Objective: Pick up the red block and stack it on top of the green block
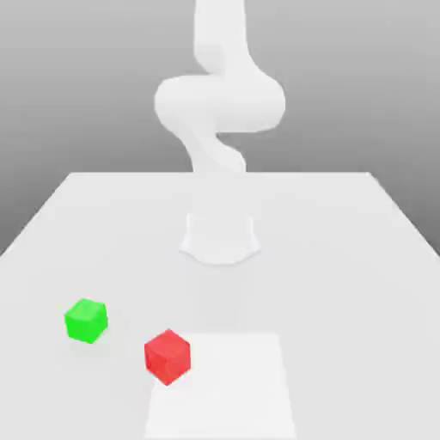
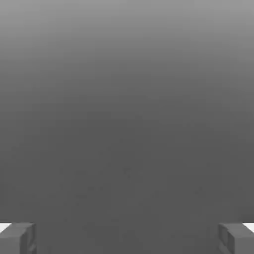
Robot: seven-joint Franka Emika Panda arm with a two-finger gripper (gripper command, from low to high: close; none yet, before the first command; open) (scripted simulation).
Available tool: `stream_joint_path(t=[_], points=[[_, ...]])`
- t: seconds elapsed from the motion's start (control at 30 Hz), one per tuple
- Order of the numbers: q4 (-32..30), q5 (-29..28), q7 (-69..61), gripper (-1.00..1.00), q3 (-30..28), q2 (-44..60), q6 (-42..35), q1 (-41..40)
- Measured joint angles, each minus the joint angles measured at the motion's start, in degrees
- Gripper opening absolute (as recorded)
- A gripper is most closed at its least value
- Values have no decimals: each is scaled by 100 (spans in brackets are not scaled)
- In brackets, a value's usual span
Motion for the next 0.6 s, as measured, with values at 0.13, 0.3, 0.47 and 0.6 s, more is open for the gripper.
stream_joint_path(t=[0.13,0.3,0.47,0.6], points=[[-468,-163,-924,0,-351,817,482,155],[-1027,-290,-2078,0,-829,1784,1063,348],[-1587,-251,-3349,0,-1265,2761,1644,492],[-2035,-52,-4482,0,-1488,3562,2112,521]])
